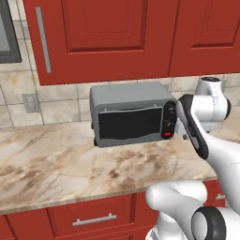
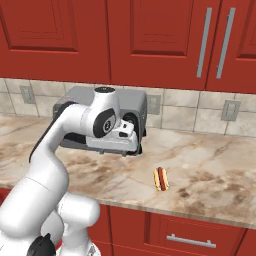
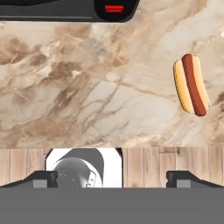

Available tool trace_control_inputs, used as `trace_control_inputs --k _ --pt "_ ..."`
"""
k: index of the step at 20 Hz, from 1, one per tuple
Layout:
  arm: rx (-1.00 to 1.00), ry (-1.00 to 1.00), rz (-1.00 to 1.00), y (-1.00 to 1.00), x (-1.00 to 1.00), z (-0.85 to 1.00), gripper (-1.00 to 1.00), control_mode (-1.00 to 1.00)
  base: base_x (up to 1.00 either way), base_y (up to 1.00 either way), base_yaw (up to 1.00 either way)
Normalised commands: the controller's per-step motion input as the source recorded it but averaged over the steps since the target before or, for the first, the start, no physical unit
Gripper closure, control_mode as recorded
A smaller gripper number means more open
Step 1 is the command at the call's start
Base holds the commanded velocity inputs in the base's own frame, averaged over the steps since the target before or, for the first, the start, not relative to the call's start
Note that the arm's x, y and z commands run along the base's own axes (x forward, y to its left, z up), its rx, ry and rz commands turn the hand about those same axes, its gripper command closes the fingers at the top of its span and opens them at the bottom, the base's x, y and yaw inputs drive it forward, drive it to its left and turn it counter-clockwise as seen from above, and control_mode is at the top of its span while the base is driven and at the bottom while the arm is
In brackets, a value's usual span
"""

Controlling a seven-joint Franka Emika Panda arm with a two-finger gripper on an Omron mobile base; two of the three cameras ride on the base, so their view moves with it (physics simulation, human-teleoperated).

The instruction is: Store the hot dog in the freezer for long-term storage. Close the freezer door after placing the cooked food.

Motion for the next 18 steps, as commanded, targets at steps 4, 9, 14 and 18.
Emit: trace_control_inputs --k 4,9,14,18 --pt "-0.01 0.13 0.00 -0.62 0.01 -0.36 -1.00 -1.00 0.00 0.00 0.00" --pt "0.00 0.13 0.00 -0.67 0.03 -0.45 -1.00 -1.00 0.00 0.00 0.00" --pt "0.00 0.11 0.00 -0.52 0.11 -0.44 -1.00 -1.00 0.00 0.00 0.00" --pt "0.00 0.18 -0.07 -0.62 0.28 -0.41 -1.00 -1.00 0.00 0.00 0.00"
